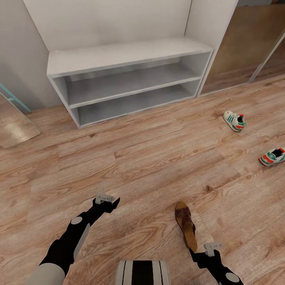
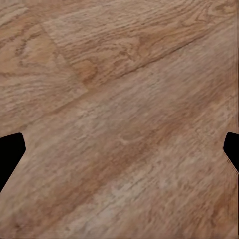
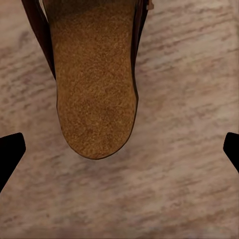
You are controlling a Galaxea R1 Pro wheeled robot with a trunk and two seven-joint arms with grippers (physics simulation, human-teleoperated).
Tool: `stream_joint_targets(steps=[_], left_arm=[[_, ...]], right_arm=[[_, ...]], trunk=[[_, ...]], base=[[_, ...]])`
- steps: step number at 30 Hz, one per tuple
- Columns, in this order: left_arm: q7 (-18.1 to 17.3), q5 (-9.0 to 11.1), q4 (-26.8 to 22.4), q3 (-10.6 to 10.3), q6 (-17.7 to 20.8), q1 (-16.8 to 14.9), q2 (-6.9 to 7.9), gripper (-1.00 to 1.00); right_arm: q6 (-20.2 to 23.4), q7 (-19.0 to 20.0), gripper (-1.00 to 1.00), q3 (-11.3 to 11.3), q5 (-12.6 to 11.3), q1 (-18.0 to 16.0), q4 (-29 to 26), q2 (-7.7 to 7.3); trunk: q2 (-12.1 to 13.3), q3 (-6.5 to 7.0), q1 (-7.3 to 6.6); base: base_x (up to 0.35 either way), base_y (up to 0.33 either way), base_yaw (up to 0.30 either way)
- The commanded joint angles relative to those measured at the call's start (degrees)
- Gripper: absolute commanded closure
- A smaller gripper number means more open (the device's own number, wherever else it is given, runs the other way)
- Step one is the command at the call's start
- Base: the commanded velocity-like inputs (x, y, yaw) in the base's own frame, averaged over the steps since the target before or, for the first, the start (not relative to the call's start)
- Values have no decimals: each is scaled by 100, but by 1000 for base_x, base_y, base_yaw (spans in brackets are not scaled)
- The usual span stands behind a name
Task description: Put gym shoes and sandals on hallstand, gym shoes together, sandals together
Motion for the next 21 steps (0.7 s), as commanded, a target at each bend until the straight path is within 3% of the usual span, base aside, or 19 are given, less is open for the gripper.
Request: stream_joint_targets(steps=[1,14,21], left_arm=[[-44,3,-34,0,18,-1,2,-100],[-735,7,-544,32,34,243,1,-100],[-785,6,-775,62,29,378,14,-100]], right_arm=[[-17,23,-100,0,-7,-2,6,-3],[-10,53,-100,5,-7,-2,-5,-9],[-8,52,-100,5,-7,-2,-10,-11]], trunk=[[-1,-3,-1],[-1,-3,-1],[-1,-3,-1]], base=[[0,0,0],[0,0,0],[0,0,0]])
